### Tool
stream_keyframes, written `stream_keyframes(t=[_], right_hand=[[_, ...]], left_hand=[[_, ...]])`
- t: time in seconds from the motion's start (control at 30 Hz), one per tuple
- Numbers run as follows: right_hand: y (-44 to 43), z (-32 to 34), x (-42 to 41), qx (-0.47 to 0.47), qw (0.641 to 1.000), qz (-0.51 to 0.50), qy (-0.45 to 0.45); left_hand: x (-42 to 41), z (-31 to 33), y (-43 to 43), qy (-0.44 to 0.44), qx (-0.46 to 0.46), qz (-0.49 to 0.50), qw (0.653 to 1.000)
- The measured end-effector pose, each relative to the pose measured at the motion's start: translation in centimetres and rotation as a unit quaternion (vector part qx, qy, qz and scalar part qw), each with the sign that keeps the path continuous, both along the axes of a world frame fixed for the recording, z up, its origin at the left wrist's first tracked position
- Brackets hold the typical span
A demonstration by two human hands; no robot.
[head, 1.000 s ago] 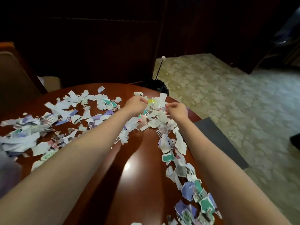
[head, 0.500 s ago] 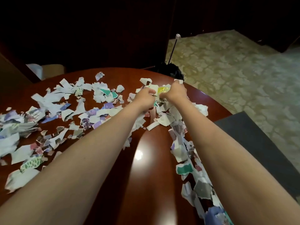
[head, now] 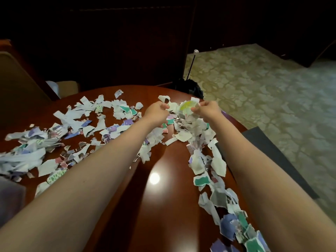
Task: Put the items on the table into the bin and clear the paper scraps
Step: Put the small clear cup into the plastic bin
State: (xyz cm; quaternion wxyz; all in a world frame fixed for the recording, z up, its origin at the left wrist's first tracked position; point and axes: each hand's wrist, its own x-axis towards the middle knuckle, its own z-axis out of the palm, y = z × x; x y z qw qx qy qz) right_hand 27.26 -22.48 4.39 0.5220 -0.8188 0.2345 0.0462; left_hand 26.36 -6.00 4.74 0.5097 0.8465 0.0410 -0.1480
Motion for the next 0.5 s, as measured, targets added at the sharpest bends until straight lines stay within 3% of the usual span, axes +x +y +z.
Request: stream_keyframes(t=[0.1, 0.2, 0.33, 0.4, 0.5], right_hand=[[0.2, 1.0, -2.4, 0.115, 0.992, 0.033, 0.032], [0.8, 0.9, -4.6, 0.160, 0.983, 0.073, 0.047], [1.2, 0.1, -7.2, 0.200, 0.977, 0.033, 0.063], [1.1, -0.8, -8.2, 0.133, 0.988, 0.008, 0.078], [0.9, -2.1, -9.7, -0.138, 0.983, 0.084, 0.084]], left_hand=[[-1.7, 0.6, -0.8, 0.049, -0.074, -0.015, 0.996], [-3.4, 0.3, -1.6, 0.090, -0.142, -0.003, 0.986], [-5.2, -0.7, -1.6, 0.073, -0.127, 0.031, 0.989], [-5.8, -1.3, -1.0, 0.090, -0.105, 0.031, 0.990], [-6.6, -1.5, -0.3, 0.126, -0.089, 0.042, 0.987]])
